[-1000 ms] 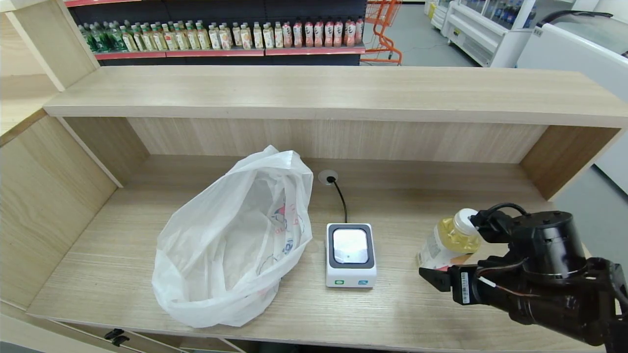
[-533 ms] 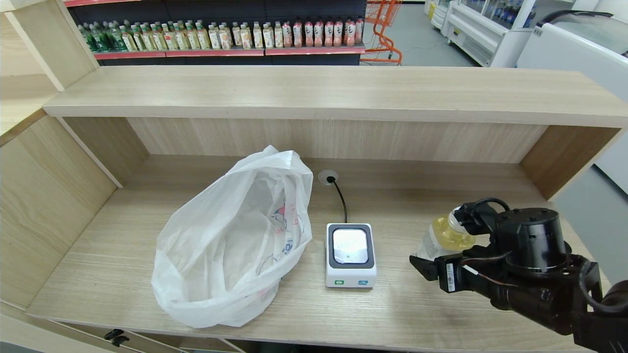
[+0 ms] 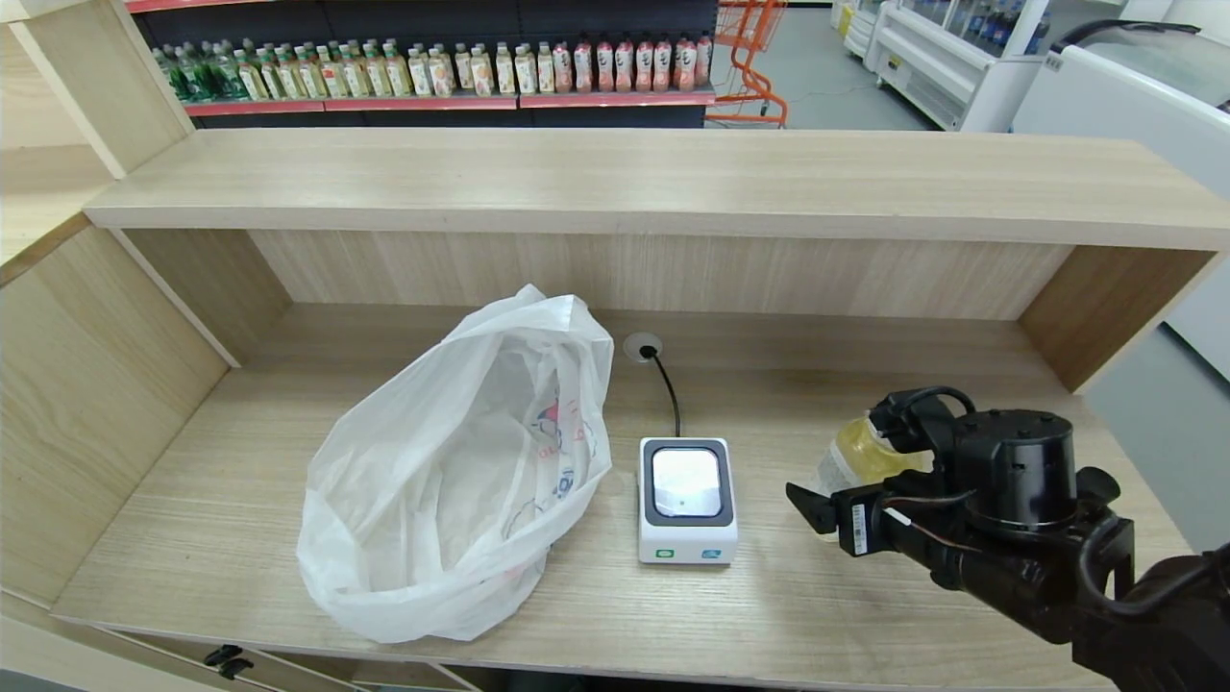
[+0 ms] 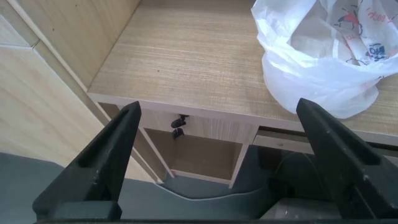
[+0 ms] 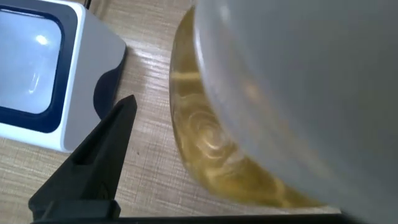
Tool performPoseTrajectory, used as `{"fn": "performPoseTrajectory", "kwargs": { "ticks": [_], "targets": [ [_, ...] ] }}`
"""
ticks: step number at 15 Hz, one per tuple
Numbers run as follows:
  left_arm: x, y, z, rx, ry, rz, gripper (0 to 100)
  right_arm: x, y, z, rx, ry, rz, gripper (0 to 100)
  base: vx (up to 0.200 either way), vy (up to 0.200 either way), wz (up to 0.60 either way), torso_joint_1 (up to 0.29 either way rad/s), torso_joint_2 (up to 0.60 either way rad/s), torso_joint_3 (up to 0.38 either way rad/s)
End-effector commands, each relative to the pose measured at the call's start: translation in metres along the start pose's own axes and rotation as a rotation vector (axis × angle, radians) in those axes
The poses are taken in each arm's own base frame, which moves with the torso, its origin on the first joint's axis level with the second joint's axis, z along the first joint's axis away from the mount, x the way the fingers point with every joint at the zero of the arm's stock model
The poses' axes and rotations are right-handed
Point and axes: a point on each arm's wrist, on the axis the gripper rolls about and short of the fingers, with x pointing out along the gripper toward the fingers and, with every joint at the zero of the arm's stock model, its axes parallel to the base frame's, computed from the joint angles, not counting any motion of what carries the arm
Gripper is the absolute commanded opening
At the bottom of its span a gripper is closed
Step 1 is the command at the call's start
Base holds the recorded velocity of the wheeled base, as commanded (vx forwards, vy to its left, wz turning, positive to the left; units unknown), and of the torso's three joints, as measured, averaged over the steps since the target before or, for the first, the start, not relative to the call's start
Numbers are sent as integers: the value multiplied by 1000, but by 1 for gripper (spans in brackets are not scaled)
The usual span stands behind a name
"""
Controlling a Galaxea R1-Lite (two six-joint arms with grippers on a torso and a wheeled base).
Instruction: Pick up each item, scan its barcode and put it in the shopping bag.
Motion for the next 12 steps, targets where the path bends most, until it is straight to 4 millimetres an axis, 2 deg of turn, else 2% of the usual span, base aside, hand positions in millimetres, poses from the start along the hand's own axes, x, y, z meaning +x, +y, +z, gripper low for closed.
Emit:
{"fn": "performPoseTrajectory", "kwargs": {
  "ticks": [1, 11, 12],
  "targets": [
    [0, 0, 0, 0, 2, 0, 100, 7, 0, -3, -2, -2, -3, 100, 0, 0, 0, 0, 0, 0],
    [0, 0, 0, 0, 0, 0, 100, 26, 5, -6, -20, -88, 11, 100, 0, 0, 0, 0, 0, 0],
    [0, 0, 0, 0, 2, 0, 100, 28, 4, -6, -23, -95, 12, 0, 0, 0, 0, 0, 0, 0]
  ]
}}
